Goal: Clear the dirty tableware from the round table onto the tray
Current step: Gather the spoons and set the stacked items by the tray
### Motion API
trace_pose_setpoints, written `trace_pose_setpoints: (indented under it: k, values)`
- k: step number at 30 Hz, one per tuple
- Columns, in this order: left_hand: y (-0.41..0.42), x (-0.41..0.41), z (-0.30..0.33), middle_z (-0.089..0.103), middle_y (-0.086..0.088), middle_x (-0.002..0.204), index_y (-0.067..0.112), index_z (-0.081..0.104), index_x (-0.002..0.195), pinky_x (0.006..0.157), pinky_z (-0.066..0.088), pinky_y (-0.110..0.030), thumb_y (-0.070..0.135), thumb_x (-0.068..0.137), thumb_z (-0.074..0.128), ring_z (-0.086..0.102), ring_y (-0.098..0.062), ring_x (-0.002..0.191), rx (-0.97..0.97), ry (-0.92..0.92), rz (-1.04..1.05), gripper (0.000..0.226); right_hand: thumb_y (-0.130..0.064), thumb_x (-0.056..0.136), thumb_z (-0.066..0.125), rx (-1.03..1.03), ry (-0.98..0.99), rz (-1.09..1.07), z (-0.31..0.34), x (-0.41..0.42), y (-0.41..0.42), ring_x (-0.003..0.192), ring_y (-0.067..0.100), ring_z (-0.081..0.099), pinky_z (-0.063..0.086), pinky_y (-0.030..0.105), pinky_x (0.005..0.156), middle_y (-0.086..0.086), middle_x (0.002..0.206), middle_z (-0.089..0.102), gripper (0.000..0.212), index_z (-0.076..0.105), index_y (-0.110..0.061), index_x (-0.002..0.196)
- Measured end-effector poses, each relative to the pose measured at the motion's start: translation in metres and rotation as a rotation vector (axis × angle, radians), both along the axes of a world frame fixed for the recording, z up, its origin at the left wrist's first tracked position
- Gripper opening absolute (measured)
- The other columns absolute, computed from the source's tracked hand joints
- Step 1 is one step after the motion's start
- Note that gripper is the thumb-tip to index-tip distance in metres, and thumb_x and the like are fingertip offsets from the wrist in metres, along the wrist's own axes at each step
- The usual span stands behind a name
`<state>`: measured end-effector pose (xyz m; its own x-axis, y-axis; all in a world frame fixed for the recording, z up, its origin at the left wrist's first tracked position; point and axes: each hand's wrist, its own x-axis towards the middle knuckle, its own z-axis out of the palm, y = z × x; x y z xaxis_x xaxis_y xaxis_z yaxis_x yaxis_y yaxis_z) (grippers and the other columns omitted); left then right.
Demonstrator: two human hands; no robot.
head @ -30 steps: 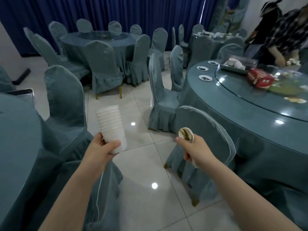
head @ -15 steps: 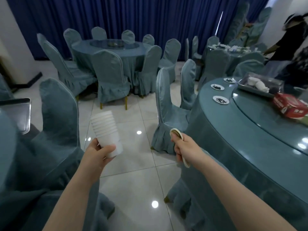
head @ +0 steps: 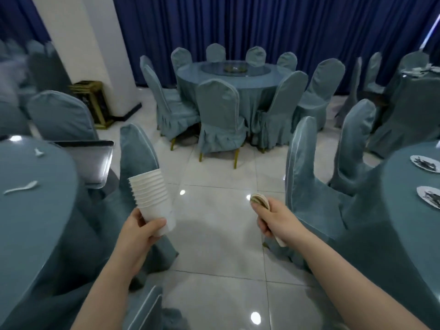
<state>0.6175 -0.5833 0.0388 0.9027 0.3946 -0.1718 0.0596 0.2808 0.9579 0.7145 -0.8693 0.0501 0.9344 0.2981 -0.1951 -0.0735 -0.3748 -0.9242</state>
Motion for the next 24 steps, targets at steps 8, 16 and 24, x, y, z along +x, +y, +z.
trace_pose_setpoints:
  k: [8, 16, 24]
  values:
    - [0.044, 0.09, -0.004, 0.072, -0.003, 0.103, 0.019, 0.06, 0.109, 0.064, 0.056, -0.023, -0.009, 0.081, 0.061, 0.071, -0.016, 0.089, 0.026, -0.013, 0.334, 0.04, -0.036, 0.094, 0.046, -0.008, 0.009, 0.229, -0.003, 0.19, 0.071, 0.038, 0.013, 0.044, 0.028, 0.02, 0.037, -0.001, 0.056, 0.054, 0.024, 0.052, -0.013, 0.086]
    - [0.109, 0.127, -0.023, 0.073, 0.009, 0.099, 0.025, 0.059, 0.11, 0.074, 0.051, -0.029, -0.005, 0.083, 0.06, 0.07, -0.011, 0.091, 0.077, 0.061, 0.624, 0.04, -0.014, 0.086, 0.043, -0.046, 0.012, 0.563, -0.006, 0.295, 0.227, 0.04, 0.014, 0.045, 0.031, 0.021, 0.037, 0.0, 0.056, 0.06, 0.011, 0.053, -0.013, 0.081]
    - [0.212, 0.228, -0.028, 0.067, 0.0, 0.113, 0.017, 0.053, 0.12, 0.082, 0.05, -0.033, -0.006, 0.084, 0.059, 0.065, -0.017, 0.103, 0.023, 0.033, 0.82, 0.043, -0.023, 0.096, 0.046, -0.086, -0.204, 0.812, 0.002, 0.406, 0.369, 0.06, 0.008, 0.065, 0.043, 0.024, 0.056, -0.008, 0.077, 0.071, 0.011, 0.051, -0.028, 0.088]
